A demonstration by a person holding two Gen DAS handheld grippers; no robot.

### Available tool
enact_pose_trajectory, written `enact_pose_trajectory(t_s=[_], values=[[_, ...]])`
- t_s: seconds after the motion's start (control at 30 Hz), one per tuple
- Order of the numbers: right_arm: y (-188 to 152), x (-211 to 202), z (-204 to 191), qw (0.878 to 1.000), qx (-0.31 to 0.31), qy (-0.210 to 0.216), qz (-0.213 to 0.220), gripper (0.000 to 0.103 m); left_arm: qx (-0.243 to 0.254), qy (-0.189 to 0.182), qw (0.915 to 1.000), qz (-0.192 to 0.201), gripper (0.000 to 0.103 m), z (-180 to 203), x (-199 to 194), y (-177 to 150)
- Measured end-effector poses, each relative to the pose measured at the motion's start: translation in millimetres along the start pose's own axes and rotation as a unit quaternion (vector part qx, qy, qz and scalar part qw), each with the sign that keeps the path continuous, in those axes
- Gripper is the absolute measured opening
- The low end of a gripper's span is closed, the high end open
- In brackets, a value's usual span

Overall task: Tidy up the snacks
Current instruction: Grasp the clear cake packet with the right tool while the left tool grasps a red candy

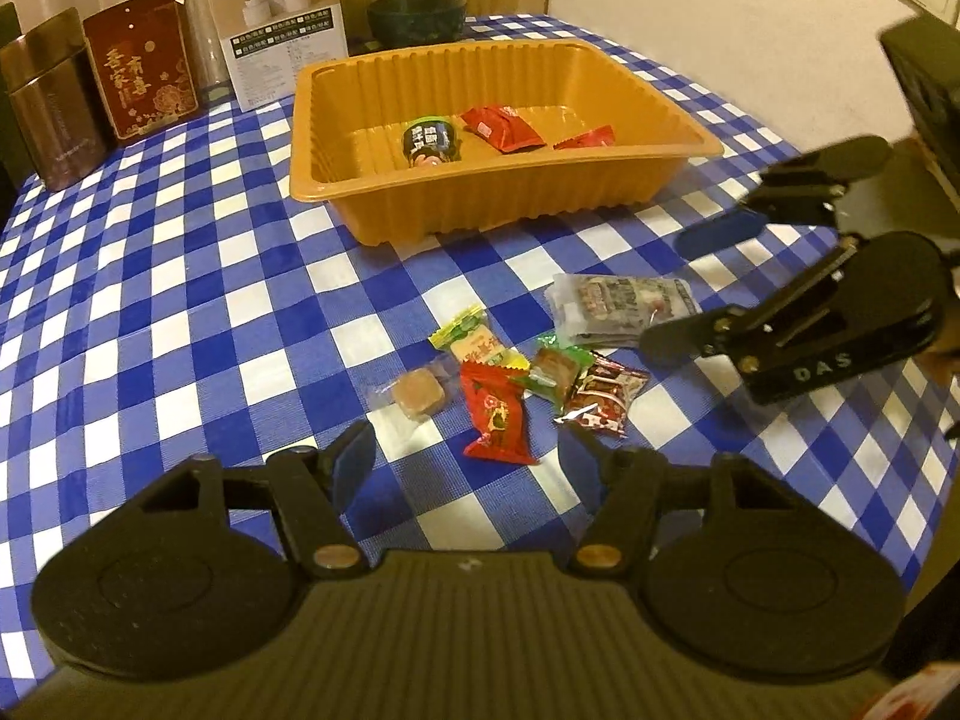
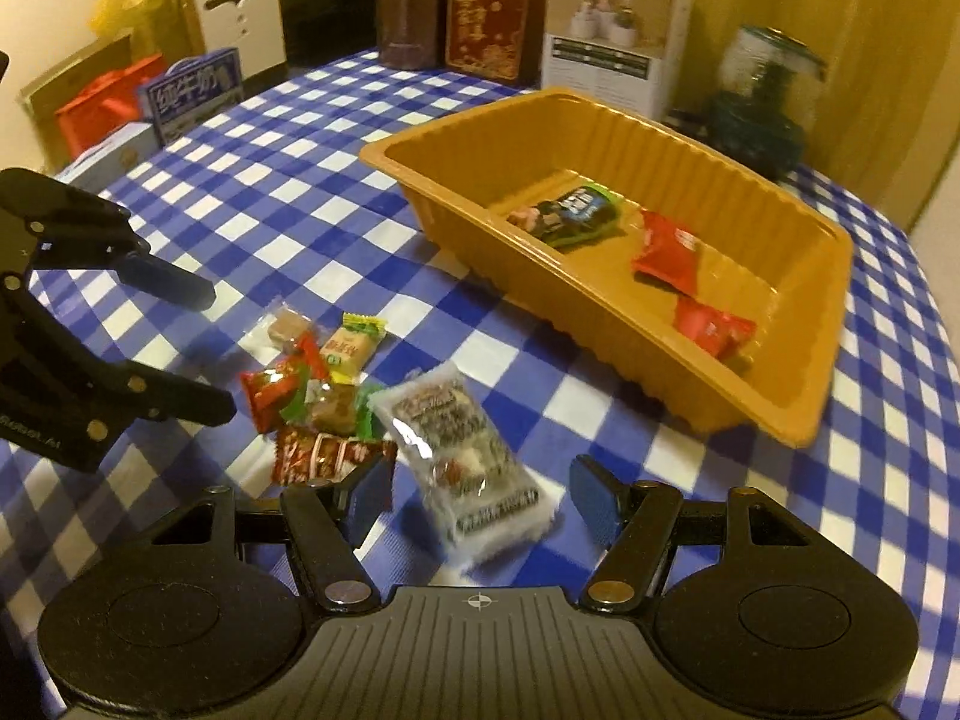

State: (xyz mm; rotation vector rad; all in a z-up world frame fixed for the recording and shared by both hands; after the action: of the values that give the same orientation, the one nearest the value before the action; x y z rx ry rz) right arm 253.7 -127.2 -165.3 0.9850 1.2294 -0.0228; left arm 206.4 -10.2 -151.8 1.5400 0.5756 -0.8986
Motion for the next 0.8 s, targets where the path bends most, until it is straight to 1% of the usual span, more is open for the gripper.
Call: enact_pose_trajectory(t_s=[0.1, 0.13, 0.17, 0.2, 0.27, 0.33, 0.37, 0.43, 0.53, 0.57, 0.63, 0.8], values=[[2, 14, 0, 1.0, -0.007, 0.013, -0.01, 0.067, 0.0, -0.003, 1.0, -0.003, 0.064, 0, 4, -1], [2, 17, 0, 1.0, -0.01, 0.014, -0.013, 0.066, 0.0, -0.004, 1.0, -0.003, 0.064, 0, 5, -2], [2, 20, 0, 1.0, -0.012, 0.015, -0.016, 0.063, 0.0, -0.005, 1.0, -0.003, 0.064, 0, 6, -2], [3, 23, -1, 1.0, -0.015, 0.017, -0.018, 0.057, -0.001, -0.007, 1.0, -0.004, 0.064, 0, 7, -3], [4, 26, -2, 1.0, -0.015, 0.019, -0.015, 0.054, -0.003, -0.008, 1.0, -0.005, 0.064, 1, 8, -4], [5, 28, -2, 1.0, -0.011, 0.02, -0.014, 0.046, -0.004, -0.01, 0.9999, -0.005, 0.063, 0, 10, -5], [5, 28, -2, 1.0, -0.006, 0.022, -0.014, 0.044, -0.003, -0.011, 0.9999, -0.005, 0.062, 0, 10, -5], [4, 27, -3, 1.0, 0.005, 0.016, -0.016, 0.043, -0.001, -0.011, 0.9999, -0.005, 0.057, 1, 11, -5], [-2, 20, -3, 0.999, 0.046, 0.008, -0.023, 0.042, 0.006, -0.012, 0.9999, -0.001, 0.055, 3, 11, -4], [-4, 17, -3, 0.998, 0.061, 0.003, -0.023, 0.042, 0.011, -0.013, 0.9999, 0.001, 0.052, 4, 11, -4], [-9, 8, -4, 0.996, 0.091, -0.009, -0.02, 0.042, 0.02, -0.01, 0.9997, 0.003, 0.044, 5, 12, -3], [-21, -10, -4, 0.986, 0.162, -0.037, -0.012, 0.042, 0.032, -0.003, 0.9994, 0.009, 0.042, 7, 17, -1]])
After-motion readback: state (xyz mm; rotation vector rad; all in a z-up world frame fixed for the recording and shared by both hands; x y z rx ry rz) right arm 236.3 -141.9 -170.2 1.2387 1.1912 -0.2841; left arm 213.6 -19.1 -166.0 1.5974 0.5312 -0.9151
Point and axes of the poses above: each gripper's, at about its wrist camera, not at the fingertips, and x roughly the way its jaws point, z to its right, y to its top, the point moved 10 cm from there along x, roughly the way its jaws point, and after that the axes turned 1 degree about y, right-handed, at the moved point
